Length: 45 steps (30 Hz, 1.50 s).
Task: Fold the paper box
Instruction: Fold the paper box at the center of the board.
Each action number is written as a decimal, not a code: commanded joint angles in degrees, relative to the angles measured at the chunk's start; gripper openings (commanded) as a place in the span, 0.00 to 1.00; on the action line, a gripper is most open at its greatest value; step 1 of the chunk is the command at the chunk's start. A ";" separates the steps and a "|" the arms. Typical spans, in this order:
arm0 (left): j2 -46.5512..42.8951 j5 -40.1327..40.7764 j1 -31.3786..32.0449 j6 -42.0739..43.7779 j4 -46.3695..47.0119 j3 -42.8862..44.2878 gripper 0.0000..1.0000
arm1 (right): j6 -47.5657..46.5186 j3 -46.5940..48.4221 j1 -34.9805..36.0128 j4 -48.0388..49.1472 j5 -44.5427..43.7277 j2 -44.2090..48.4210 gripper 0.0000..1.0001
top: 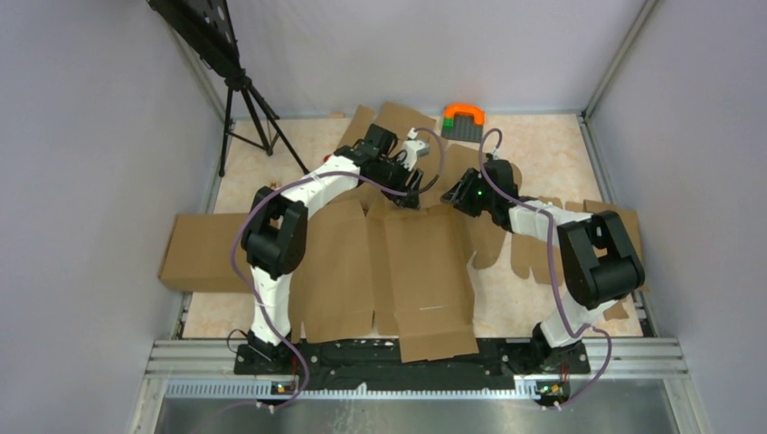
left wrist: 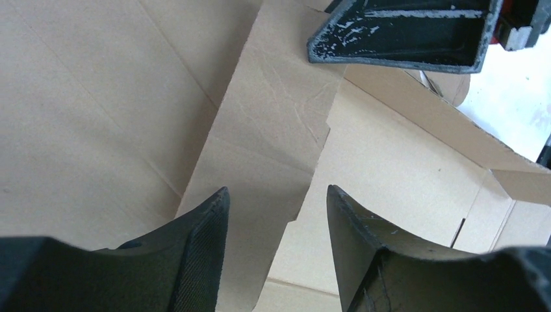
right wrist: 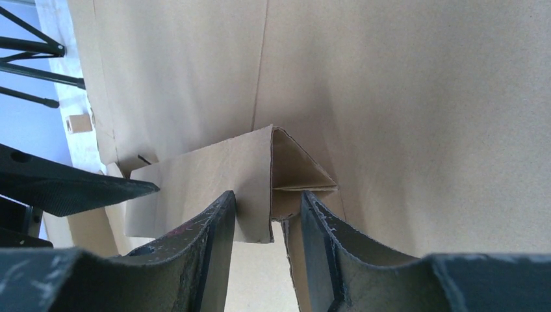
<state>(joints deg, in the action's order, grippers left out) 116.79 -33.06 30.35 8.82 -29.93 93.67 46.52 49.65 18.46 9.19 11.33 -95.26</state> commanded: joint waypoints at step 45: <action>-14.95 4.24 -11.92 -9.49 18.05 -24.21 0.41 | -2.35 1.45 0.29 -0.01 1.33 -0.27 0.39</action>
<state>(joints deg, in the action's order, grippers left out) 100.09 -24.88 18.02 -3.09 -12.62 65.39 45.06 49.60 18.46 9.37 12.08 -95.29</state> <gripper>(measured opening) 0.432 0.396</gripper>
